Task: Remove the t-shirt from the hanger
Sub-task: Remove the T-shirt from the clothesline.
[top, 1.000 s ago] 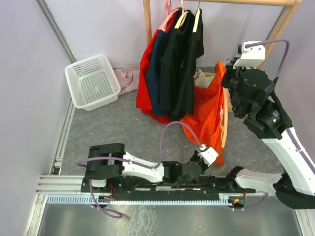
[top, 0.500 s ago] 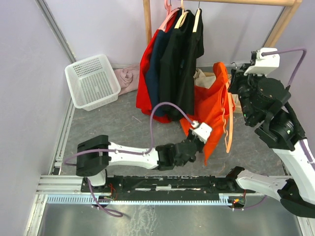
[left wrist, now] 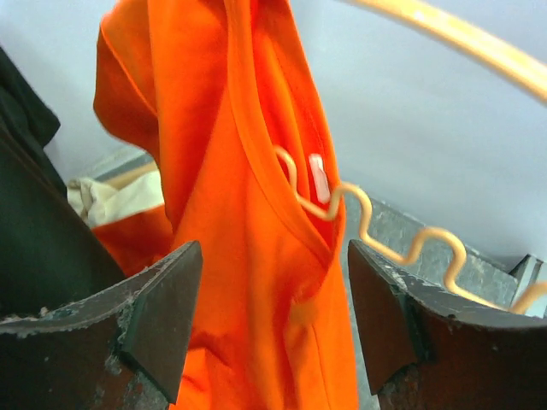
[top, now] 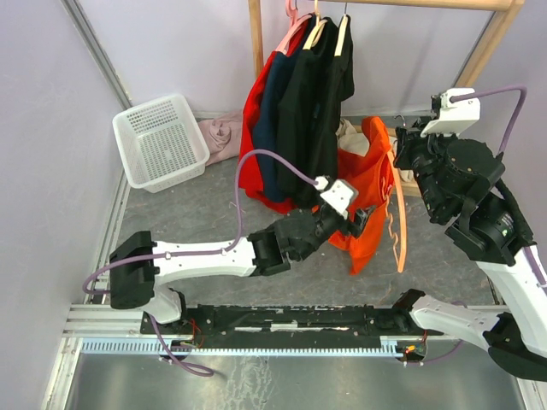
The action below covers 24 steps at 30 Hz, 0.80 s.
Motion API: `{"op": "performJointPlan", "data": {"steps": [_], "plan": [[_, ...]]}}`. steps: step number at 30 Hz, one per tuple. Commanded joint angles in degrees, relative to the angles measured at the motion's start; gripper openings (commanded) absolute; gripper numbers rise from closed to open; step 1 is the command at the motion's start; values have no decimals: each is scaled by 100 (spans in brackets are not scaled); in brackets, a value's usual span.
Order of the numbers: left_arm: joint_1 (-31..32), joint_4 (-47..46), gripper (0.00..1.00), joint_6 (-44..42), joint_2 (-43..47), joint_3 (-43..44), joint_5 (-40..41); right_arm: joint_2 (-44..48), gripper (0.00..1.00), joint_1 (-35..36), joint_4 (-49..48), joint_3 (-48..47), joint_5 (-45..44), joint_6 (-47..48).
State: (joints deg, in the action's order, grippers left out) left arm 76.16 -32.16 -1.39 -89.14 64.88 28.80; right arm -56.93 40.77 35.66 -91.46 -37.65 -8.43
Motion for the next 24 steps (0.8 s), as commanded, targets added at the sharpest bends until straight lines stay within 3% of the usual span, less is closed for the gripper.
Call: {"op": "performJointPlan", "data": {"steps": [1, 15, 24], "plan": [[-422, -362, 76, -235, 233, 467, -1100, 112, 1, 1, -252, -59, 123, -52], [-1147, -366, 81, -42, -300, 1341, -2170, 131, 1, 3, -261, -61, 252, -21], [-1357, -249, 76, 101, -673, 1719, -2352, 129, 1, 5, -284, -62, 271, -1]]}}
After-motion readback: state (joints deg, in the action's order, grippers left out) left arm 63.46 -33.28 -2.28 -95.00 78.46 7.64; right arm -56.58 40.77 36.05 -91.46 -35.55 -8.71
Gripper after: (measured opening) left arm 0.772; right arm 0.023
